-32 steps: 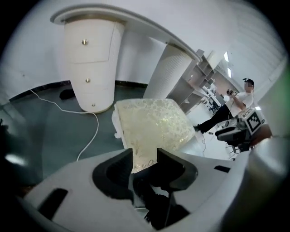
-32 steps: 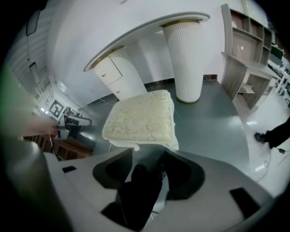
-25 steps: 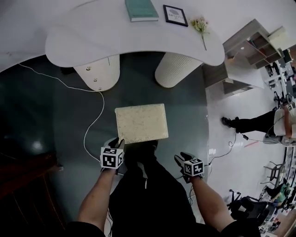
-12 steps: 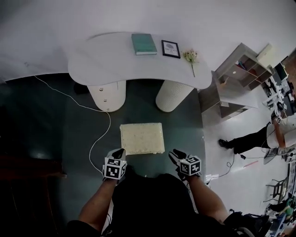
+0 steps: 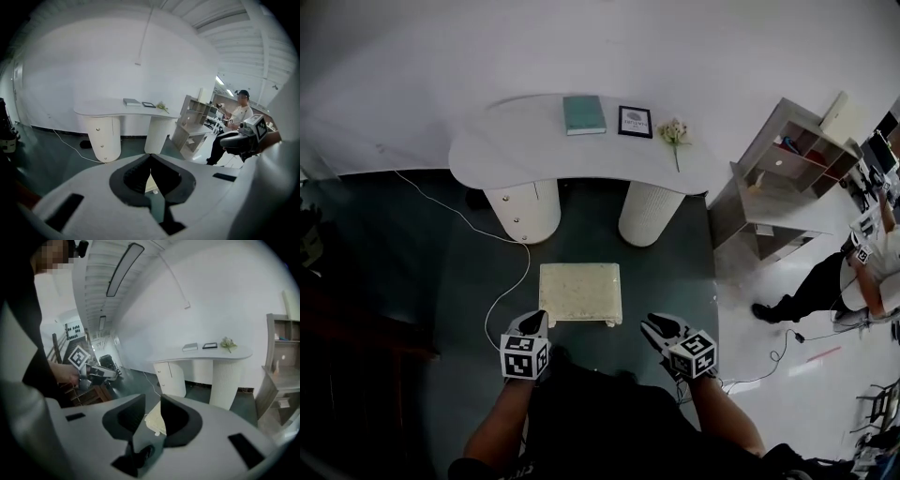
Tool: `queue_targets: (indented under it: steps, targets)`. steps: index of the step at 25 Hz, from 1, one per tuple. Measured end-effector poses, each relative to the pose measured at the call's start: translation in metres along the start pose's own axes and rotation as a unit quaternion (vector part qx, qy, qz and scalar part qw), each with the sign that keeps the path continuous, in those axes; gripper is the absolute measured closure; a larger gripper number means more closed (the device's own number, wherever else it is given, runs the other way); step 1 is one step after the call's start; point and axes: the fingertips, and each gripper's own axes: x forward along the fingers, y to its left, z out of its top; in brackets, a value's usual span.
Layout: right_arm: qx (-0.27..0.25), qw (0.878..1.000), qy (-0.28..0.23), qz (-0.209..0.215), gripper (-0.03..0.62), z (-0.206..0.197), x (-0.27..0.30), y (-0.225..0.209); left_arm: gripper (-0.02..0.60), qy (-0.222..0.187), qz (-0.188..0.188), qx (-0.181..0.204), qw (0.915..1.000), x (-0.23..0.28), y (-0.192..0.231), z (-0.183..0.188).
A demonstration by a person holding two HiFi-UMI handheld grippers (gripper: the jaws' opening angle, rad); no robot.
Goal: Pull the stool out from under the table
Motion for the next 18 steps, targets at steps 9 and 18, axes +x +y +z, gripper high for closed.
queue_targets:
  steps: [9,18]
  targets:
    - [0.014,0.998,-0.063,0.014,0.567,0.007,-0.123,-0.031,0.580,-0.057,0.040,-0.001,0.9976,-0.031,-0.110,0.043]
    - [-0.016,0.986,-0.159,0.044,0.588,0.108,-0.132,-0.007,0.580,-0.111,0.028,0.056,0.9919,-0.060,-0.137,0.114]
